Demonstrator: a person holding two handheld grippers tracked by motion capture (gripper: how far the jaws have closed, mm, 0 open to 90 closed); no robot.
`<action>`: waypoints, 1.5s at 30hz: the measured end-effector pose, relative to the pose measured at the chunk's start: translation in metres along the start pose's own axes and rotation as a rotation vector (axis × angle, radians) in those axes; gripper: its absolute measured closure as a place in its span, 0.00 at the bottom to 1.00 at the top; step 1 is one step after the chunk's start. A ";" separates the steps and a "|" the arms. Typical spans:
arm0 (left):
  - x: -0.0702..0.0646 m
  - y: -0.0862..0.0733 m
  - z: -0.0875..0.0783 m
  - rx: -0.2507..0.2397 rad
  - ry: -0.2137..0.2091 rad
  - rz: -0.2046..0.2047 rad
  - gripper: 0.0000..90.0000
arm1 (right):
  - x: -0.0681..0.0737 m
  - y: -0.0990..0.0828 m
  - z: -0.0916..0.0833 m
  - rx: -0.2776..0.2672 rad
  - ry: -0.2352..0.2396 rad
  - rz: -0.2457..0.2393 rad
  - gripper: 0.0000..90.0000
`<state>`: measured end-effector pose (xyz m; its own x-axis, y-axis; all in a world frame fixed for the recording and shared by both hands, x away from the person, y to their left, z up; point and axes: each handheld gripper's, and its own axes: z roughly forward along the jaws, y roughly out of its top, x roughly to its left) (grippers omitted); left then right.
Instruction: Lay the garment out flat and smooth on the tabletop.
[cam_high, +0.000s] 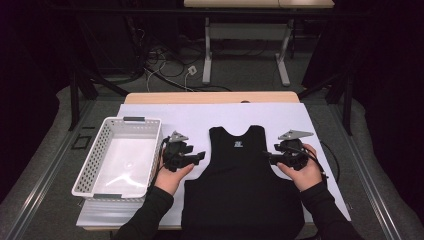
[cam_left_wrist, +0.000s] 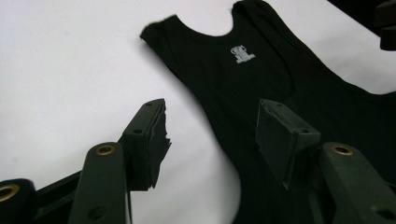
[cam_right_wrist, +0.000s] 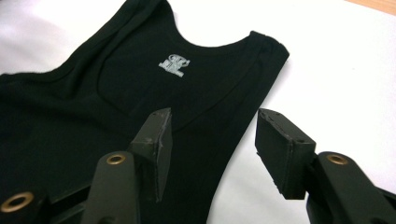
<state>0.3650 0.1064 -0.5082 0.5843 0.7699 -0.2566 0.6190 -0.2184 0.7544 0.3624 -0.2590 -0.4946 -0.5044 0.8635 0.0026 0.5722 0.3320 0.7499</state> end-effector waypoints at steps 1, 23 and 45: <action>-0.001 -0.004 -0.003 -0.001 0.004 -0.012 0.48 | 0.002 -0.003 -0.002 0.000 0.000 -0.002 0.51; -0.010 -0.063 -0.010 0.097 0.106 -0.079 0.53 | 0.010 -0.057 -0.033 -0.008 -0.006 0.040 0.49; -0.015 -0.064 -0.021 0.191 0.148 -0.026 0.96 | -0.034 -0.106 -0.047 0.065 -0.093 0.214 0.49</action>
<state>0.3060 0.1210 -0.5399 0.4924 0.8531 -0.1724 0.7292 -0.2962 0.6169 0.2883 -0.3418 -0.5434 -0.3074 0.9470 0.0935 0.7016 0.1592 0.6946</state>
